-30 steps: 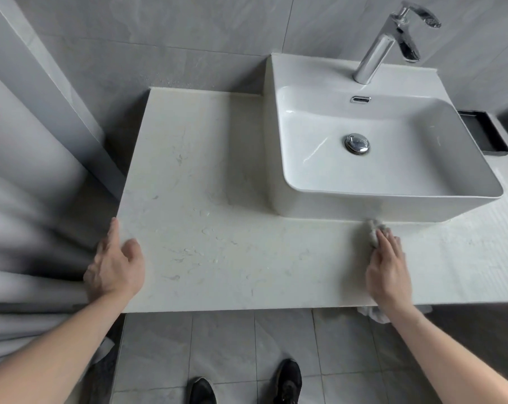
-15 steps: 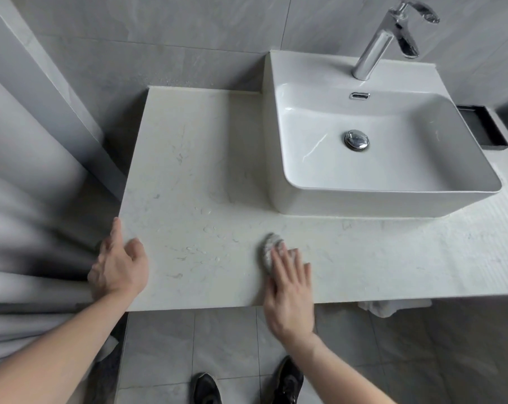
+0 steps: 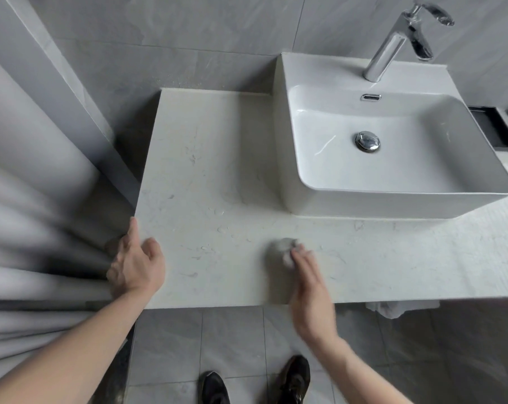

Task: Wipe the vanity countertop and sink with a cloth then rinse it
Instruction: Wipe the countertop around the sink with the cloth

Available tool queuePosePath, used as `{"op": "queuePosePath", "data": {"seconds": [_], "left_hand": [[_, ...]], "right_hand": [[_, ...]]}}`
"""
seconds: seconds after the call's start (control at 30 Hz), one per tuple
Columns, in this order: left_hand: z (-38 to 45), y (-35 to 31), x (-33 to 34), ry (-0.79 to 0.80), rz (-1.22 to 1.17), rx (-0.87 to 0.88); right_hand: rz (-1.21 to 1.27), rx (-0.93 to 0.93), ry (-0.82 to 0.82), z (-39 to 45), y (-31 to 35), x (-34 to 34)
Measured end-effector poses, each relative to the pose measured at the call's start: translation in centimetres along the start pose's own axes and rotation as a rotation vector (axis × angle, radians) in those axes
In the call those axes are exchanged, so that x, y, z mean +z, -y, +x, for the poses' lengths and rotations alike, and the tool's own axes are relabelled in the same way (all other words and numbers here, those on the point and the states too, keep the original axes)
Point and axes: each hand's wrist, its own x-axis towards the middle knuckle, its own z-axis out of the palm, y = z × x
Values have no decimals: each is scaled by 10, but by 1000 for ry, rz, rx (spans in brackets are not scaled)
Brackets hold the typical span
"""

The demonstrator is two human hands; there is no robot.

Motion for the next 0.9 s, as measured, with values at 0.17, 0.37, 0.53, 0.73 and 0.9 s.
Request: {"op": "queuePosePath", "data": {"seconds": [0.17, 0.37, 0.53, 0.73, 0.9], "left_hand": [[3, 0, 1, 1, -22, -15], [6, 0, 4, 4, -30, -32], [4, 3, 4, -1, -23, -3], [5, 1, 5, -24, -26, 13], [3, -1, 2, -23, -18, -5]], "right_hand": [[-282, 270, -80, 23, -68, -68], [-436, 268, -67, -2, -34, -14], [-356, -56, 141, -26, 48, 71], [-216, -280, 326, -39, 117, 139], [-77, -286, 306, -31, 74, 98]]}}
